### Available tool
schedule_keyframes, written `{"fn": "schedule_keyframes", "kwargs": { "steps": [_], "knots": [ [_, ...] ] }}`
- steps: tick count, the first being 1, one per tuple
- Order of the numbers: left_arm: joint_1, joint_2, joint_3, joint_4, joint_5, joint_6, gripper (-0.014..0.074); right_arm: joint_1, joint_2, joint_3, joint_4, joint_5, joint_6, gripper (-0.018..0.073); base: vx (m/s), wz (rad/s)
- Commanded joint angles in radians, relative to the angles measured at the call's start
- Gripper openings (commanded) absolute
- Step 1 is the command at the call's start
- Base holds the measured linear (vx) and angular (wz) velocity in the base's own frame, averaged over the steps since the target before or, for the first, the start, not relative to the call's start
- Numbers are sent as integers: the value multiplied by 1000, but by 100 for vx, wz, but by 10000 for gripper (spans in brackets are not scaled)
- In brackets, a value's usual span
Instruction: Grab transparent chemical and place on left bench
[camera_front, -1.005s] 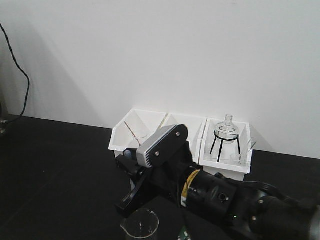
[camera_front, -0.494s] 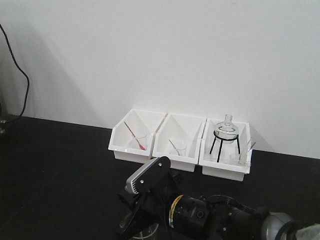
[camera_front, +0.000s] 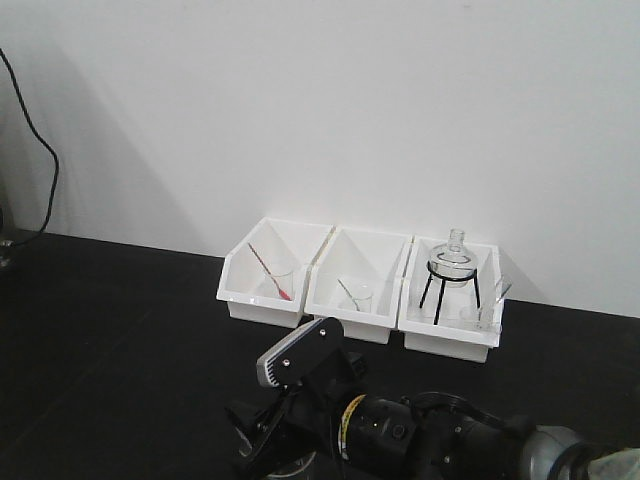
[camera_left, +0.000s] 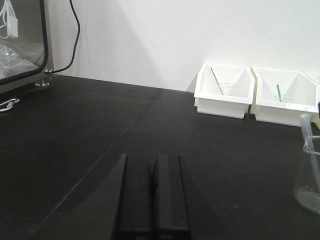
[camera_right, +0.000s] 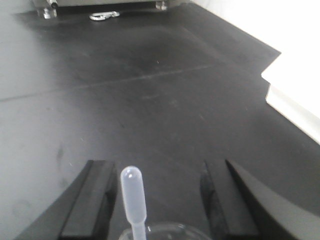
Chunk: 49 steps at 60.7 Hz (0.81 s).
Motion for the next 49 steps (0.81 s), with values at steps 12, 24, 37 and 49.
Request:
{"fn": "schedule_keyframes", "kwargs": {
  "steps": [12, 24, 37, 49],
  "knots": [
    [-2, -19, 16, -1, -78, -8, -3, 1, -378, 153, -3, 58, 83, 422, 0, 0],
    [-2, -19, 16, -1, -78, -8, -3, 1, -718, 443, 8, 104, 102, 392, 0, 0],
    [-2, -19, 16, -1, -78, -8, -3, 1, -982, 619, 7, 112, 102, 369, 0, 0],
    [-2, -19, 16, -1, -78, -8, -3, -1, -1134, 713, 4, 120, 102, 365, 0, 0]
  ]
}}
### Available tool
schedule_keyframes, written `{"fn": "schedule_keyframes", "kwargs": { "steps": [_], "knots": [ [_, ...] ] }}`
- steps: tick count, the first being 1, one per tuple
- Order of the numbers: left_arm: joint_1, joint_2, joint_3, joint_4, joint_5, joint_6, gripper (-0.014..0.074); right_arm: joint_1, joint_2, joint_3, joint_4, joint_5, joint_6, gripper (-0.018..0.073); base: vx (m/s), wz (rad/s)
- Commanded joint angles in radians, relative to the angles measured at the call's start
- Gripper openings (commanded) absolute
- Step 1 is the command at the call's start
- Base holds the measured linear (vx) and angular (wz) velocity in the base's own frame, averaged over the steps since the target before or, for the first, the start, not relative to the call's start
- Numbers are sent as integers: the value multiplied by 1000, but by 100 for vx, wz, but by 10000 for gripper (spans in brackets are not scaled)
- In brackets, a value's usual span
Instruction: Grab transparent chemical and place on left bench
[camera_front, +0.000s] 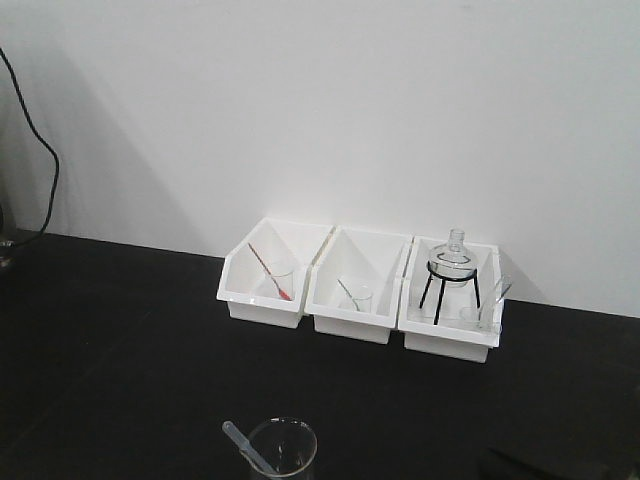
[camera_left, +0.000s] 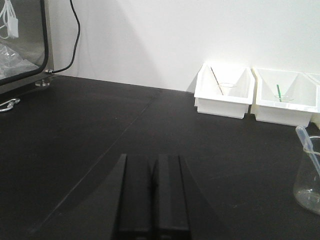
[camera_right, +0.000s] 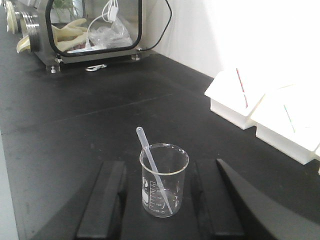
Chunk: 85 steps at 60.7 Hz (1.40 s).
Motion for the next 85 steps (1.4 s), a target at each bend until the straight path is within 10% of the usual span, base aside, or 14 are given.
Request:
{"fn": "schedule_keyframes", "kwargs": {
  "steps": [1, 16, 29, 41, 52, 85],
  "knots": [
    [-2, -19, 16, -1, -78, -8, -3, -1, -64, 3, 4, -57, -3, 365, 0, 0],
    [-2, -19, 16, -1, -78, -8, -3, -51, -186, 22, 60, 62, -54, 253, 0, 0],
    [-2, -19, 16, -1, -78, -8, -3, -416, -447, 23, 243, 160, -237, -11, 0, 0],
    [-2, -19, 16, -1, -78, -8, -3, -638, -637, 143, 453, 284, -531, -8, 0, 0],
    [-2, -19, 16, -1, -78, -8, -3, -645, -794, 424, 448, 91, -479, -7, 0, 0],
    [-2, -19, 16, -1, -78, -8, -3, -643, -766, 407, 450, 253, -443, -7, 0, 0]
  ]
}}
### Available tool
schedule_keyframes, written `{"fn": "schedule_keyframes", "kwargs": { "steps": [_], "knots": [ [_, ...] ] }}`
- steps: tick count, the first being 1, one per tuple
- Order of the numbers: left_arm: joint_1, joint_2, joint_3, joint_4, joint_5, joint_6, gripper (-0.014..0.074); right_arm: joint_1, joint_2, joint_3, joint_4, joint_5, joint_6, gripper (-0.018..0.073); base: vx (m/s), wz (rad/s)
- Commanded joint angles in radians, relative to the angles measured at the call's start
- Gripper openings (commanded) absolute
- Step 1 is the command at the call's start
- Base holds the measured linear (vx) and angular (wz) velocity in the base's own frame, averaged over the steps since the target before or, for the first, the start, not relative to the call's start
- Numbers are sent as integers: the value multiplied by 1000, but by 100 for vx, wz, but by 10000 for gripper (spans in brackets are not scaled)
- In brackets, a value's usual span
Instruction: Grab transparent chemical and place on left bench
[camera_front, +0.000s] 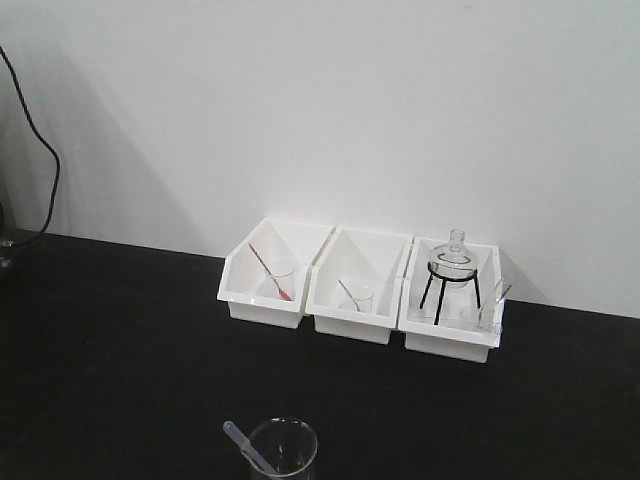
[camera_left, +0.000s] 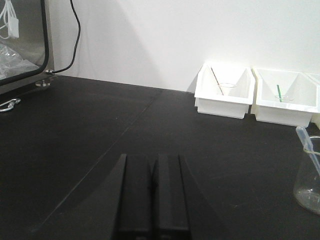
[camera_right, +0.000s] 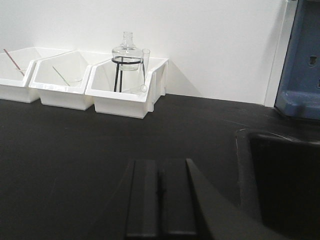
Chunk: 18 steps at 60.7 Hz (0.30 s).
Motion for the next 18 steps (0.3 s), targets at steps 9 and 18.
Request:
{"fn": "schedule_keyframes", "kwargs": {
  "steps": [9, 18],
  "knots": [
    [-2, -19, 16, -1, -78, -8, -3, -3, 10, -5, -1, -75, -1, -7, 0, 0],
    [-2, -19, 16, -1, -78, -8, -3, -3, 10, -5, -1, -75, -1, -7, 0, 0]
  ]
}}
